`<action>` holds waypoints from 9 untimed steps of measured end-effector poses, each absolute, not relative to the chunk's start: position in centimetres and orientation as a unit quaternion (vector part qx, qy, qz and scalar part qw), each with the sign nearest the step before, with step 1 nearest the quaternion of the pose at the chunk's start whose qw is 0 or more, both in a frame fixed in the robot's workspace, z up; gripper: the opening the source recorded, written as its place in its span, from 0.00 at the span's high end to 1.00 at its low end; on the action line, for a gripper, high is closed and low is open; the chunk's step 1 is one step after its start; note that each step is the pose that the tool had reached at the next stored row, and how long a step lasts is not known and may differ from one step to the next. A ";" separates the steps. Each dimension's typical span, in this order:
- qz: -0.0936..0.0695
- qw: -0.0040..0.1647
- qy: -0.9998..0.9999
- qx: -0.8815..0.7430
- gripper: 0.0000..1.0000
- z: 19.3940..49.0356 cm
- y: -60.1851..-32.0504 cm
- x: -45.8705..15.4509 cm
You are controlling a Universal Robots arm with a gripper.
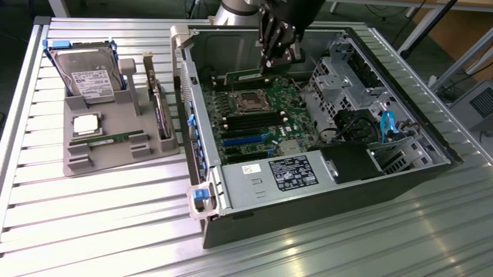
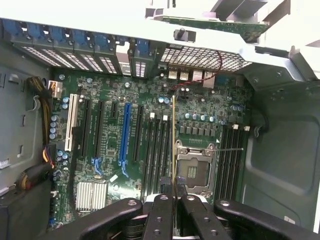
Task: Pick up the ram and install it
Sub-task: 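Insert the ram into the slot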
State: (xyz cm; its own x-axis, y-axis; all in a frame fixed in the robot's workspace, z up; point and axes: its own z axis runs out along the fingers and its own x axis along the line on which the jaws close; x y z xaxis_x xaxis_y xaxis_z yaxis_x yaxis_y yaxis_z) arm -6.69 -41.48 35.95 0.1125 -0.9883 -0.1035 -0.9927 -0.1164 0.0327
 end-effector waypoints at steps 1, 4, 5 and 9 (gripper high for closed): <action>0.050 0.022 0.664 -0.745 0.88 35.8 -41.5 -6.7; 0.050 0.022 0.664 -0.745 0.88 35.4 -41.5 -6.7; 0.050 0.022 0.664 -0.745 0.88 35.2 -41.5 -6.7; 0.050 0.022 0.664 -0.746 0.88 34.6 -41.5 -6.8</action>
State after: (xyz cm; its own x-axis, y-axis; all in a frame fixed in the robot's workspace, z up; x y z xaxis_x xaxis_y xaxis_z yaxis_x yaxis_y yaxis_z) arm -6.76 -41.48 34.63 0.1125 -0.9882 -0.1035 -0.9927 -0.1165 0.0326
